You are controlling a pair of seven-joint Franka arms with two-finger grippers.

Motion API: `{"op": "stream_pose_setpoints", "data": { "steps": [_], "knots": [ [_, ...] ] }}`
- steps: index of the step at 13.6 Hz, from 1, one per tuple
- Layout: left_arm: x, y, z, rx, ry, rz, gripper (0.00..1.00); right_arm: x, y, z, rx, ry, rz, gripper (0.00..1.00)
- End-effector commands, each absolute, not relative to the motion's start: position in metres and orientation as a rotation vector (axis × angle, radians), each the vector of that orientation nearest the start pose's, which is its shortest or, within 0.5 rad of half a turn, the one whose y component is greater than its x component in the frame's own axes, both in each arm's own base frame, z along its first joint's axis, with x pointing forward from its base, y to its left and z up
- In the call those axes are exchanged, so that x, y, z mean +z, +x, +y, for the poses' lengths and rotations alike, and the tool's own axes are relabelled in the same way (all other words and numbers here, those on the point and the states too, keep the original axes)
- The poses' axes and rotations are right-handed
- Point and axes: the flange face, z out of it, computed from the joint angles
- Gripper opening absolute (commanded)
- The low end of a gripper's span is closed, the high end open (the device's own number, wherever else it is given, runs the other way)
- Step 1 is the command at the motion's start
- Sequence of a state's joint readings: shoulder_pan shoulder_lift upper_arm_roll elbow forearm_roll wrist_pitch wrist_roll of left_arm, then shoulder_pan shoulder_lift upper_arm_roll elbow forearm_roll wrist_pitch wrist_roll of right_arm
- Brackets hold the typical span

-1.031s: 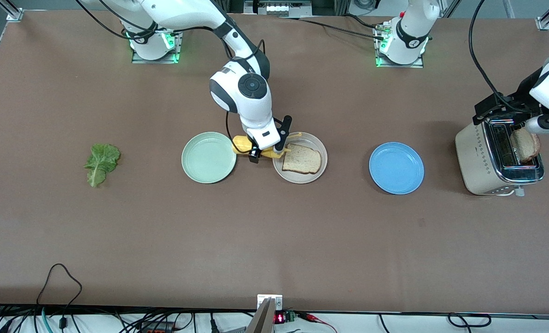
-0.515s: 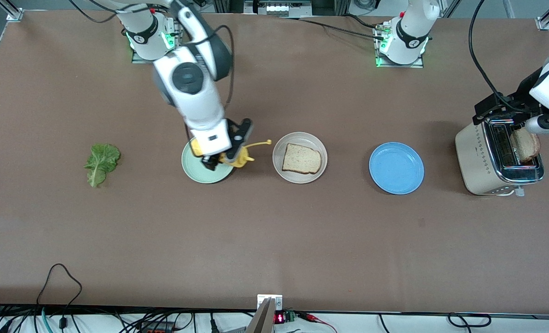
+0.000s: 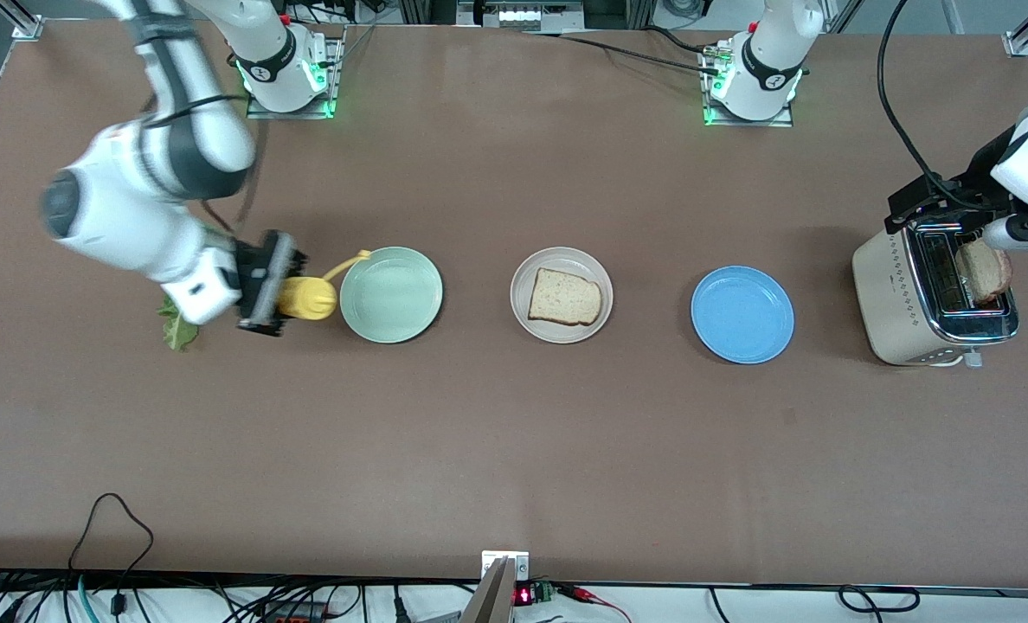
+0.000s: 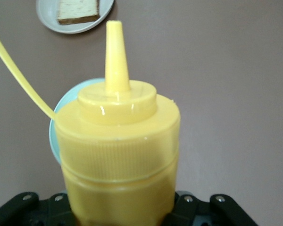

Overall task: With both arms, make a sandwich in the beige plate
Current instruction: 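Carry the yellow bottle back beside the lettuce with the right gripper, then set the bottle down and open the right gripper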

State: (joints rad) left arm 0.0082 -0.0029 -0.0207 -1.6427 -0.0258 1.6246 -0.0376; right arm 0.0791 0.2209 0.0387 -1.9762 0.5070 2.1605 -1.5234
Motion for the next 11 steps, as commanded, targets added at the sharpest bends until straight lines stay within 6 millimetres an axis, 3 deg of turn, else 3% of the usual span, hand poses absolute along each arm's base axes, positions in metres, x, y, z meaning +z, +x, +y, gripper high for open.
{"op": "stream_pose_setpoints", "data": {
  "steps": [1, 4, 8, 11],
  "knots": [
    [0.603, 0.557, -0.012, 0.009, -3.181, -0.057, 1.00, 0.332, 0.564, 0.037, -0.529, -1.968, -1.725, 0.02],
    [0.603, 0.557, -0.013, 0.006, -3.170, -0.049, 1.00, 0.280, 0.536, 0.002, -0.776, -1.810, -1.678, 0.02],
    [0.603, 0.557, -0.016, 0.006, -3.167, -0.039, 1.00, 0.213, 0.517, -0.014, -0.983, -1.596, -1.517, 0.04],
    [0.603, 0.557, -0.019, 0.006, -3.167, -0.034, 1.00, 0.189, 0.513, -0.021, -1.033, -1.564, -1.496, 0.04]
  ]
}}
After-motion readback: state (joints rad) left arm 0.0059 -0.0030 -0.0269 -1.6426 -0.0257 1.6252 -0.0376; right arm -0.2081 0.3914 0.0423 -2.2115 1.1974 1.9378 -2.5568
